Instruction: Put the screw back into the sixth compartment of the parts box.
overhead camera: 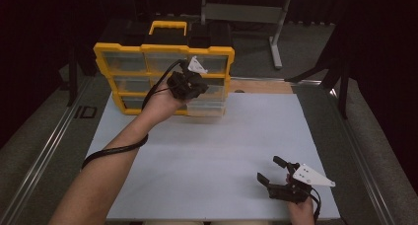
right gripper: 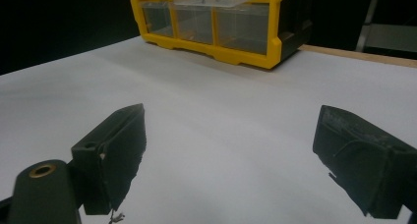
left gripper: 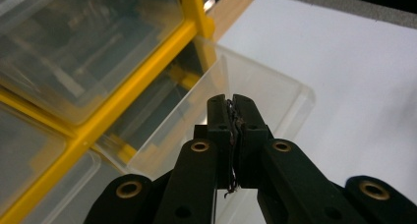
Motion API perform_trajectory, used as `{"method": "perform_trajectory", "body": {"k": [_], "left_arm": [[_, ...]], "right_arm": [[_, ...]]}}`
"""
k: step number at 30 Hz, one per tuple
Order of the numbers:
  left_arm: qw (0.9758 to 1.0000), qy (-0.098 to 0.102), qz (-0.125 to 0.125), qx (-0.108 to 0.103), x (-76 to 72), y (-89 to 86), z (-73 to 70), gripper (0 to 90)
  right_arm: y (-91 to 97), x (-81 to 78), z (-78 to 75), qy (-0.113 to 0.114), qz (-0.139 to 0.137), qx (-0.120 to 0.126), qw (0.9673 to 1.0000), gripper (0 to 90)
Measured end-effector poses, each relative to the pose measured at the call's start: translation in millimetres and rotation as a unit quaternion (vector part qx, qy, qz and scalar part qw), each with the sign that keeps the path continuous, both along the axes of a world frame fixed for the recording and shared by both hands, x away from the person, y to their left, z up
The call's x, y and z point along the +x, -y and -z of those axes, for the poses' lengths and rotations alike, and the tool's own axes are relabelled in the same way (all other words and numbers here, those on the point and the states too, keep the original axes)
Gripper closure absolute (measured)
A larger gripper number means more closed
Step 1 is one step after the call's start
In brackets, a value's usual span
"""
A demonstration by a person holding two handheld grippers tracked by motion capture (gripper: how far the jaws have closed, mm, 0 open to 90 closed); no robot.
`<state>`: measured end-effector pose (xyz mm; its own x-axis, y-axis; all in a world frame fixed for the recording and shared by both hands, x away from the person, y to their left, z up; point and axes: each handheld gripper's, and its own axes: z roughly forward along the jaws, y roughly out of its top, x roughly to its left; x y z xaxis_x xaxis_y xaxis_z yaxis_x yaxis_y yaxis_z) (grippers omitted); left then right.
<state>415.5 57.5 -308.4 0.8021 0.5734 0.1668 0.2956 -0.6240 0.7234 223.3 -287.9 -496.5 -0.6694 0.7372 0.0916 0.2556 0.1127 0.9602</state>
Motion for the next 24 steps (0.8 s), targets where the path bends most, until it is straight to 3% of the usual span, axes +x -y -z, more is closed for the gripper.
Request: {"method": "perform_trajectory", "body": {"k": [14,16,24], "left_arm": [[0.9989,-0.032,-0.020,0.028,17.1,8.6,16.7,88.1],[0.9981,-0.045,-0.026,0.033,20.4,8.9,20.1,88.0],[0.9963,-0.064,-0.032,0.049,27.1,8.0,25.0,88.0]], "right_arm": [[0.6,0.0,-0.1,0.001,0.000,0.002,1.0000,12.6],[0.6,0.0,-0.1,0.001,0.000,0.002,1.0000,12.6],[0.7,0.1,0.0,0.000,-0.001,0.002,1.0000,12.6]]}}
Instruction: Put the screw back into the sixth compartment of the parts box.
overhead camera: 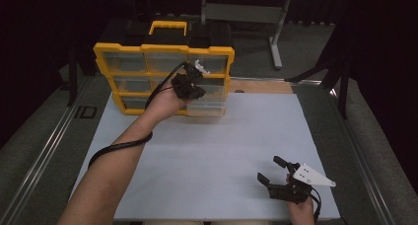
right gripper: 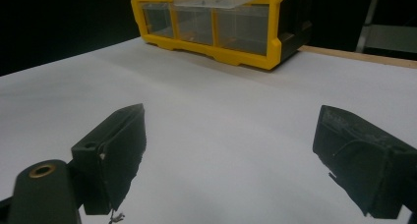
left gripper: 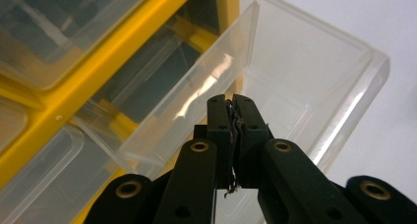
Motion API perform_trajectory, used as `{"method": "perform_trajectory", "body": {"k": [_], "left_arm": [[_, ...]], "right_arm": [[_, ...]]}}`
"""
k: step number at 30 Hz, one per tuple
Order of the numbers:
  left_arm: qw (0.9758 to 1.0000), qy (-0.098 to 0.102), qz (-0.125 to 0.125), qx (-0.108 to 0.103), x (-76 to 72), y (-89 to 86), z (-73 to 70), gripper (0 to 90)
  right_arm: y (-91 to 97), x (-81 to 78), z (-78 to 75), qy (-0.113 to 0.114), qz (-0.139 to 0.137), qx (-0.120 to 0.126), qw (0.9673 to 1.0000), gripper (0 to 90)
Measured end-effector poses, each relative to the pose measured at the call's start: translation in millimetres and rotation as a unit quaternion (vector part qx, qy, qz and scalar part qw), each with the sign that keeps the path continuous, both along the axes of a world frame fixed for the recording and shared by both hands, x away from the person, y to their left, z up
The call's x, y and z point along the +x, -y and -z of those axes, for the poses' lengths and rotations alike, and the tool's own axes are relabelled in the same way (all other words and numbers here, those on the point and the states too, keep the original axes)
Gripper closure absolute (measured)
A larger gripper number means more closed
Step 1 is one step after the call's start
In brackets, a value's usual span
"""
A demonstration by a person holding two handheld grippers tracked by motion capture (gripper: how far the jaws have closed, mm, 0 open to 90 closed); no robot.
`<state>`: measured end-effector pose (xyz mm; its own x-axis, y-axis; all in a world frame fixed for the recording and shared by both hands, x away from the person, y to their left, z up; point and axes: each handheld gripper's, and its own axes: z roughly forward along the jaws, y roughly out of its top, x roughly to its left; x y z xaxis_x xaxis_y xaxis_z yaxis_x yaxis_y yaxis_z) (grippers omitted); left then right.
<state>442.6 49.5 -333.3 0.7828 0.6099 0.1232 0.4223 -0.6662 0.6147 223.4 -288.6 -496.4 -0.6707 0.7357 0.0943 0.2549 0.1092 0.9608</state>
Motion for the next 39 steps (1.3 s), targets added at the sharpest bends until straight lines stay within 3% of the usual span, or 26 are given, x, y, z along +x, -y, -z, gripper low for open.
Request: {"method": "perform_trajectory", "body": {"k": [5,9,10,11,13,24,31,35,36,39], "left_arm": [[0.9999,-0.007,-0.002,0.011,3.2,0.0,3.8,87.9],[0.9999,-0.015,-0.004,0.005,5.1,-2.4,4.4,87.3],[0.9999,-0.014,-0.007,0.005,5.6,-3.5,4.5,82.8],[0.9998,-0.019,-0.007,-0.006,5.5,-4.2,4.3,79.7],[0.9997,-0.024,-0.003,-0.009,4.9,-5.2,2.7,75.2],[0.9976,-0.018,-0.008,-0.067,-3.6,-14.4,-13.7,54.6],[0.9932,-0.014,-0.007,-0.115,-13.6,-24.7,-16.9,28.3],[0.9927,-0.009,-0.002,-0.120,-21.9,-30.1,-15.5,20.1],[0.9911,-0.011,0.011,-0.132,-25.8,-33.6,-14.3,13.1],[0.9894,-0.013,0.014,-0.144,-30.0,-37.6,-13.7,9.3]], "right_arm": [[0.3,-0.1,0.0,-0.001,0.000,0.000,1.0000,12.7],[0.5,-0.2,-0.2,0.000,0.000,0.001,1.0000,12.6],[0.4,-0.2,-0.2,0.000,0.000,0.001,1.0000,12.7],[0.2,0.0,0.0,-0.001,-0.001,0.001,1.0000,12.6],[0.1,-0.1,0.0,-0.001,-0.001,0.001,1.0000,12.6],[-0.1,0.4,0.7,-0.002,0.000,-0.001,1.0000,12.6],[1.1,1.5,1.9,-0.006,0.002,0.001,1.0000,12.6],[1.8,2.0,2.7,-0.007,0.003,0.003,1.0000,12.7],[3.1,2.1,3.0,-0.008,0.005,0.005,0.9999,12.6],[3.5,2.0,2.8,-0.007,0.004,0.005,1.0000,12.6]]}}
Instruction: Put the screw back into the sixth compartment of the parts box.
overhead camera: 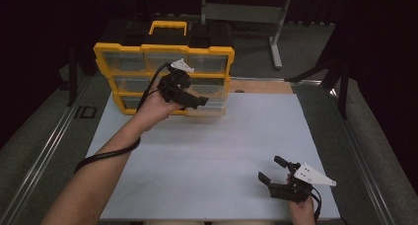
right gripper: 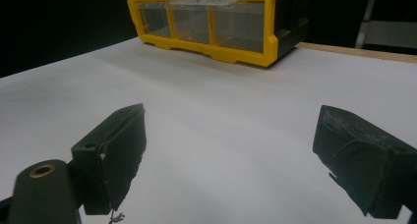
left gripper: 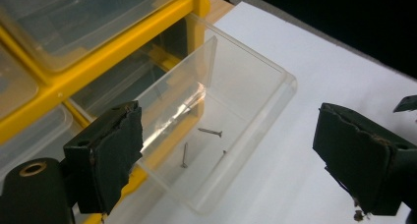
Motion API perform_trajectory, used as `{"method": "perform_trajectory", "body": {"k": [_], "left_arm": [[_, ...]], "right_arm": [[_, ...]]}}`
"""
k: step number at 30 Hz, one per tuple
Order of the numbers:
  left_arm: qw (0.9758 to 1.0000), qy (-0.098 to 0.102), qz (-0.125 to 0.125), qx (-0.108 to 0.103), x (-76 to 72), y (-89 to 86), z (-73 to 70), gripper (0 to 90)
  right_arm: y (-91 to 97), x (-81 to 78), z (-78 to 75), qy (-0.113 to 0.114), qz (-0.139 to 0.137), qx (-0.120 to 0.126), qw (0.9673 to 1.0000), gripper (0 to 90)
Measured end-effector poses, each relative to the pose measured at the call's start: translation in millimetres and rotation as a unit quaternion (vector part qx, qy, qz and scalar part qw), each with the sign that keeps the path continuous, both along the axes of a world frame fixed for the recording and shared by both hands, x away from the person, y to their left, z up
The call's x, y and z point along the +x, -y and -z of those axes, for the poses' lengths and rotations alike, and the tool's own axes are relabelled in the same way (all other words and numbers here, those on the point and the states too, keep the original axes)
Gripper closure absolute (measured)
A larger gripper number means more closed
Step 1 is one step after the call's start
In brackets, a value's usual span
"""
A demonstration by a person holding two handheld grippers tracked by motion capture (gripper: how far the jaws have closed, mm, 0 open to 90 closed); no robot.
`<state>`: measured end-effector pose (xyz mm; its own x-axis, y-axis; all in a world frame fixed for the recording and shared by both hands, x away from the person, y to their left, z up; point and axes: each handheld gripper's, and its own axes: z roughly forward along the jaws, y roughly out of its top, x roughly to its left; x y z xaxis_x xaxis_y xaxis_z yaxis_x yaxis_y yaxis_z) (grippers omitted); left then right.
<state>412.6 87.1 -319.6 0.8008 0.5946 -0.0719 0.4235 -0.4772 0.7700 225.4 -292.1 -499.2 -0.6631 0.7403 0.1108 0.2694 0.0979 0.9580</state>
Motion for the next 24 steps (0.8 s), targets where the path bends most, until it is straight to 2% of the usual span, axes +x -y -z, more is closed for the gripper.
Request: {"method": "perform_trajectory", "body": {"k": [1,4,5,6,7,9,10,13,17,24], "left_arm": [[0.9999,0.005,0.011,-0.011,-5.2,-3.6,1.4,5.6],[0.9997,0.012,0.008,-0.021,-10.3,-7.1,3.2,2.0],[0.9993,0.026,0.004,-0.027,-16.6,-9.4,5.4,1.2],[0.9993,0.026,0.004,-0.027,-16.6,-9.4,5.4,0.5],[0.9986,0.046,0.004,-0.026,-23.3,-11.3,8.3,0.5],[0.9980,0.055,0.004,-0.030,-28.9,-14.1,12.2,0.5],[0.9980,0.055,0.004,-0.030,-28.9,-14.1,12.2,0.5],[0.9978,0.054,0.013,-0.038,-39.4,-20.8,23.9,0.5],[0.9968,0.066,0.017,-0.041,-51.8,-26.7,34.3,0.5],[0.9958,0.070,0.035,-0.047,-68.1,-34.9,46.1,0.5]], "right_arm": [[0.2,-0.8,-0.5,0.001,-0.001,0.000,1.0000,12.6],[0.5,-1.7,-1.0,0.003,0.000,0.001,1.0000,12.6],[0.8,-1.9,-1.3,0.004,0.001,0.001,1.0000,12.6],[0.9,-2.0,-1.4,0.004,0.002,0.001,1.0000,12.6],[1.0,-1.9,-1.6,0.004,0.002,0.001,1.0000,12.6],[0.7,-1.8,-1.7,0.005,0.001,0.000,1.0000,12.6],[0.7,-1.8,-1.7,0.005,0.001,0.000,1.0000,12.6],[0.9,-1.7,-2.0,0.005,0.003,0.000,1.0000,12.6],[1.0,-1.3,-1.7,0.005,0.003,-0.002,1.0000,12.6],[0.2,-1.7,-1.9,0.003,0.002,-0.003,1.0000,12.6]]}}
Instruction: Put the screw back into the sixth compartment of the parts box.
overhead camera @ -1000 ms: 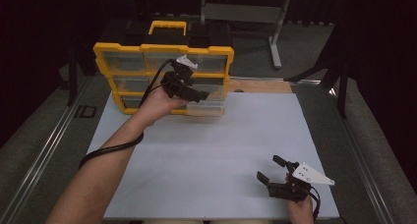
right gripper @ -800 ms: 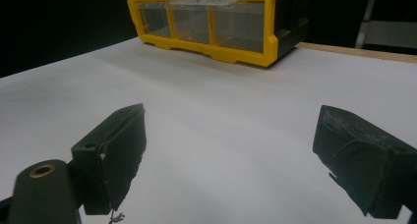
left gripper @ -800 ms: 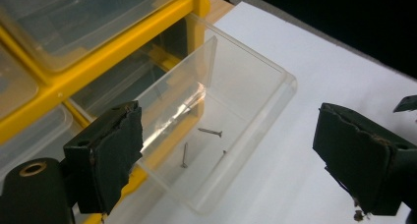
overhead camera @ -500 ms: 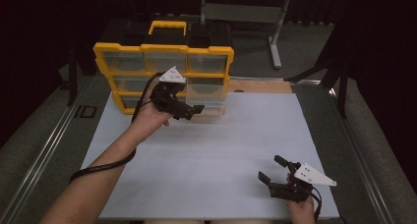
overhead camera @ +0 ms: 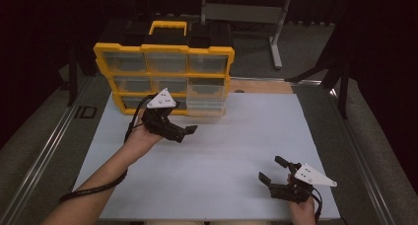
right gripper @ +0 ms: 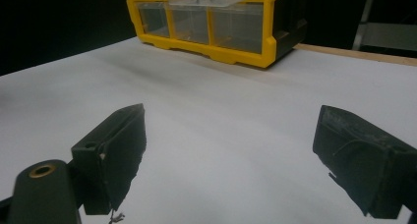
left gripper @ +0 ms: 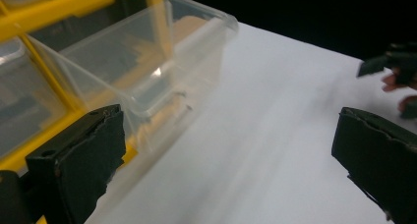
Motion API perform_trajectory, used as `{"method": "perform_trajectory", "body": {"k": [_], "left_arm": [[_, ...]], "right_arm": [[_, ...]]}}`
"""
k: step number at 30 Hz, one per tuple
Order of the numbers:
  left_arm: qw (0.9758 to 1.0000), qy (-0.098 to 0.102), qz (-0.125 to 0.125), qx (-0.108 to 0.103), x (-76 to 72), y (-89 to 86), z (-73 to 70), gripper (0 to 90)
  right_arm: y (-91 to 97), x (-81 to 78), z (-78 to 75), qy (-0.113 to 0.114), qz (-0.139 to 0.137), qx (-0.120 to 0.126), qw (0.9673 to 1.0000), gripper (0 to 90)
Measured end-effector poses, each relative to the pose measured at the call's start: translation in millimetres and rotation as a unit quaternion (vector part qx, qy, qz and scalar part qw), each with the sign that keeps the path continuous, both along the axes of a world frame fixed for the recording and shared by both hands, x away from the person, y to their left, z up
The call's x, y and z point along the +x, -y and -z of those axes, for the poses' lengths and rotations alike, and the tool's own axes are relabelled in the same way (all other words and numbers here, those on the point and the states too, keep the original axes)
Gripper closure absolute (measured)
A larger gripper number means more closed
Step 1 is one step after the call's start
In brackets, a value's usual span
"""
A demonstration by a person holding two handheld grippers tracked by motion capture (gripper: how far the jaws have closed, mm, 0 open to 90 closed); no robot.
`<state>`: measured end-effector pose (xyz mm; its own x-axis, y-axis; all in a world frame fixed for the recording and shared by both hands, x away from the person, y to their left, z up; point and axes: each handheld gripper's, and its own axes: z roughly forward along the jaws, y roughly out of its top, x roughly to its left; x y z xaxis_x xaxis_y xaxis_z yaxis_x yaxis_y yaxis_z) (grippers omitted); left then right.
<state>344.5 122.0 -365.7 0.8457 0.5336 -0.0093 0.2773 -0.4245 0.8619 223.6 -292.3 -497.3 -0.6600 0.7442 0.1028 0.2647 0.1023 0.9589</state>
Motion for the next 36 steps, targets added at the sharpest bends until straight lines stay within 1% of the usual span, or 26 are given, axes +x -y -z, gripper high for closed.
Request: {"method": "perform_trajectory", "body": {"k": [1,3,4,5,7,8,9,10,13,15,16,17,19,20,21,22,23,24,25,26,28,29,33,35,36], "left_arm": [[1.0000,0.000,0.008,-0.006,-6.0,-2.4,4.1,0.5],[0.9998,0.000,0.017,-0.008,-12.2,-4.1,8.5,0.5],[0.9998,0.000,0.017,-0.008,-12.2,-4.1,8.5,0.5],[0.9997,0.003,0.021,-0.010,-19.0,-6.4,12.8,0.5],[0.9997,0.003,0.023,-0.011,-25.4,-9.1,16.8,0.5],[0.9997,0.003,0.023,-0.011,-25.4,-9.1,16.8,0.5],[0.9996,0.004,0.027,-0.011,-31.6,-12.1,20.2,0.5],[0.9995,0.005,0.030,-0.013,-34.4,-14.0,21.9,0.5],[0.9993,-0.002,0.031,-0.020,-43.3,-19.5,28.3,0.5],[0.9993,-0.003,0.032,-0.022,-49.9,-23.8,33.2,0.5],[0.9993,-0.003,0.032,-0.022,-49.9,-23.8,33.2,0.5],[0.9993,0.001,0.029,-0.024,-56.4,-28.4,39.3,0.5],[0.9993,-0.004,0.028,-0.024,-61.4,-33.6,45.4,0.5],[0.9993,-0.004,0.028,-0.024,-61.4,-33.6,45.4,0.5],[0.9993,-0.004,0.025,-0.028,-66.0,-39.4,50.6,0.5],[0.9993,-0.004,0.025,-0.028,-66.0,-39.4,50.6,0.5],[0.9993,-0.006,0.022,-0.031,-70.0,-44.6,55.0,0.5],[0.9993,-0.006,0.022,-0.031,-70.0,-44.6,55.0,0.5],[0.9991,-0.002,0.022,-0.035,-74.2,-49.5,58.6,0.5],[0.9991,-0.002,0.022,-0.035,-74.2,-49.5,58.6,0.5],[0.9989,0.000,0.021,-0.041,-79.5,-55.8,64.6,0.5],[0.9989,0.000,0.021,-0.041,-79.5,-55.8,64.6,0.5],[0.9992,-0.004,0.015,-0.037,-88.2,-64.4,76.5,0.5],[0.9991,-0.007,0.013,-0.039,-91.2,-68.2,81.7,0.5],[0.9991,-0.007,0.013,-0.039,-91.2,-68.2,81.7,0.5]], "right_arm": [[0.3,0.1,-0.1,0.001,0.000,0.000,1.0000,12.6],[0.4,0.1,-0.1,0.002,0.000,0.000,1.0000,12.6],[0.4,0.1,-0.1,0.002,0.000,0.000,1.0000,12.6],[0.2,0.0,-0.2,0.001,0.000,0.000,1.0000,12.6],[0.0,-0.3,-0.4,0.001,0.000,-0.001,1.0000,12.6],[0.0,-0.3,-0.4,0.001,0.000,-0.001,1.0000,12.6],[-0.1,-0.5,-0.5,0.001,0.000,-0.001,1.0000,12.6],[-0.1,-0.6,-0.5,0.001,0.000,-0.001,1.0000,12.6],[-0.4,-0.5,-0.5,0.002,0.000,-0.002,1.0000,12.6],[-0.6,-0.5,-0.5,0.001,-0.001,-0.001,1.0000,12.7],[-0.6,-0.5,-0.5,0.001,-0.001,-0.001,1.0000,12.7],[-0.6,-0.6,-0.6,0.001,-0.001,-0.001,1.0000,12.7],[-0.8,-0.5,-0.5,0.001,0.000,-0.001,1.0000,12.6],[-0.8,-0.5,-0.5,0.001,0.000,-0.001,1.0000,12.6],[-1.1,-0.4,-0.2,0.001,-0.001,-0.001,1.0000,12.7],[-1.1,-0.4,-0.2,0.001,-0.001,-0.001,1.0000,12.7],[-1.5,-0.3,-0.1,0.001,-0.001,-0.002,1.0000,12.6],[-1.5,-0.3,-0.1,0.001,-0.001,-0.002,1.0000,12.6],[-1.9,-0.4,-0.2,0.000,-0.001,-0.002,1.0000,12.6],[-1.9,-0.4,-0.2,0.000,-0.001,-0.002,1.0000,12.6],[-2.0,-0.1,0.0,0.001,-0.001,-0.002,1.0000,12.7],[-2.0,-0.1,0.1,0.001,-0.001,-0.002,1.0000,12.7],[-2.2,-0.1,0.2,0.000,-0.001,-0.002,1.0000,12.7],[-2.4,-0.1,0.2,-0.001,-0.001,-0.002,1.0000,12.6],[-2.4,-0.1,0.2,-0.001,-0.001,-0.002,1.0000,12.6]]}}
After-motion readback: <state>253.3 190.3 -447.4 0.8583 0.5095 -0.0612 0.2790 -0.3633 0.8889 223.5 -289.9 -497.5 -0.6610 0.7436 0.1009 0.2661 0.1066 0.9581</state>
